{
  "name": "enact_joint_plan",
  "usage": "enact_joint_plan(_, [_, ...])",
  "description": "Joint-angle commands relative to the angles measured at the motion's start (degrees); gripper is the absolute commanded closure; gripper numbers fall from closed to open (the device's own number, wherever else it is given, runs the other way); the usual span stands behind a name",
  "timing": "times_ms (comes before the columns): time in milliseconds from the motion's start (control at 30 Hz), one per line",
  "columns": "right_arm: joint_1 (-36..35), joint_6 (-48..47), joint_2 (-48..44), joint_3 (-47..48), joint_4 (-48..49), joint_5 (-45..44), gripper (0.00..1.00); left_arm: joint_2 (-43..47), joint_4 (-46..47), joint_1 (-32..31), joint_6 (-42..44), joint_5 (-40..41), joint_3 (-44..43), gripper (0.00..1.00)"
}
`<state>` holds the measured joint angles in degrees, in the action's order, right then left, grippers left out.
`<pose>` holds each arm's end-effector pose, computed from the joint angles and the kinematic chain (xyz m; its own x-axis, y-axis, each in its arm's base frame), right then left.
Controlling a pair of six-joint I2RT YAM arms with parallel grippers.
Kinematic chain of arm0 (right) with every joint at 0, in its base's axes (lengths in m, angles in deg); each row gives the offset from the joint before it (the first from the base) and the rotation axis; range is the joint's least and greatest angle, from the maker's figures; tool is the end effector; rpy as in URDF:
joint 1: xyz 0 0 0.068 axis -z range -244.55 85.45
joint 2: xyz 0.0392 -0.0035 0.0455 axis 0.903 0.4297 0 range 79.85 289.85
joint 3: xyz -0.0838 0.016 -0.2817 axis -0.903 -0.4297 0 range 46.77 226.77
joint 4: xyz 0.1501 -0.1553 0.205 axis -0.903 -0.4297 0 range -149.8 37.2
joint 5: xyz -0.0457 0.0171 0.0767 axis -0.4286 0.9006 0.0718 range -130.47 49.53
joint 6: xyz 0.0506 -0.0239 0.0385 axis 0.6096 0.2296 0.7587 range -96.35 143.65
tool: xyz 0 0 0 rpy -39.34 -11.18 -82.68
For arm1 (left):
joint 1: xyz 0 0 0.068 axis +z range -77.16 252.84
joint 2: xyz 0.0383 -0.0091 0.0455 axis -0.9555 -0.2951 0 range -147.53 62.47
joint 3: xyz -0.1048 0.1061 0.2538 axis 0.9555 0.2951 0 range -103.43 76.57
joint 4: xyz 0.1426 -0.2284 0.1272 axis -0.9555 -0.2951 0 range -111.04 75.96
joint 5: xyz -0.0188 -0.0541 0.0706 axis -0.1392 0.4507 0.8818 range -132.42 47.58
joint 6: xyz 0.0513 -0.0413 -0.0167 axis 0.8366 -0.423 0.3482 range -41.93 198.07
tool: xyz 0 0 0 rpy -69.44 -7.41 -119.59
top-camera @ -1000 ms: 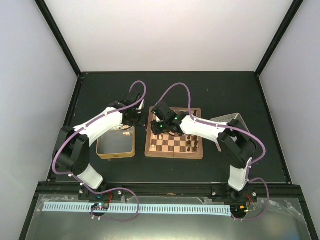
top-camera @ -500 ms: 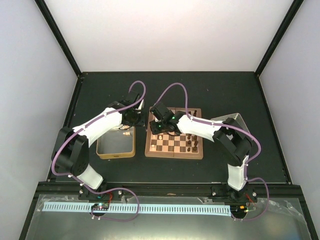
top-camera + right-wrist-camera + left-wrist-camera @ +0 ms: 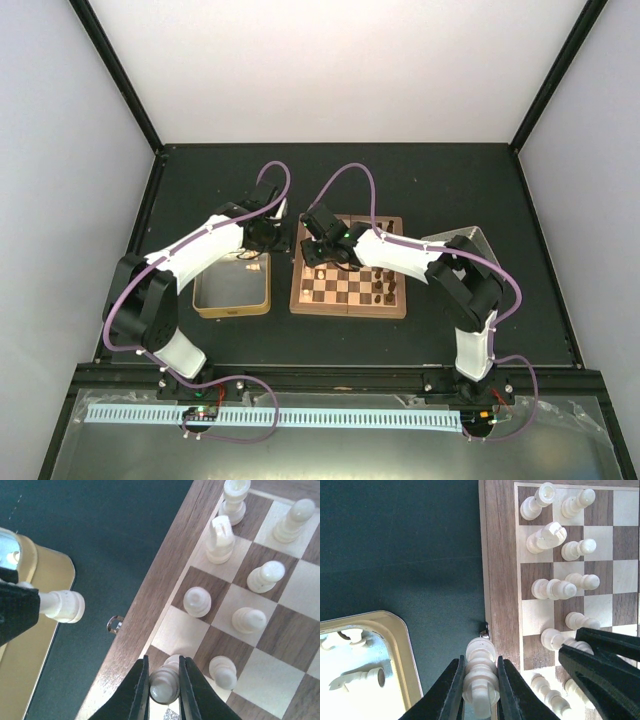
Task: Set up the chess pieces on the board
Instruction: Move the chess piece to the chessboard.
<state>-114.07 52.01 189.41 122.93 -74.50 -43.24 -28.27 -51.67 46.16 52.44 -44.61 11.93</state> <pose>0.3000 0.3474 0.1719 -0.8209 -0.2310 -0.5222 -0.3999 0.8854 0.2370 0.3221 -0.1641 0.2136 -0.9230 -0.0199 -0.3842 0.0716 0.9723 -0.2225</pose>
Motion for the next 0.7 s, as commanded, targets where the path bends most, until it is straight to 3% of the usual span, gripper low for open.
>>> enact_joint_plan(0, [-0.2, -0.9, 0.2, 0.7, 2.9, -4.0, 0.91, 1.6, 0.7, 0.4, -0.2, -0.6, 0.1, 0.98])
enact_joint_plan(667, [-0.2, -1.0, 2.9, 2.1, 4.1, -4.0, 0.89, 1.3, 0.6, 0.6, 0.2, -1.2, -0.1, 0.98])
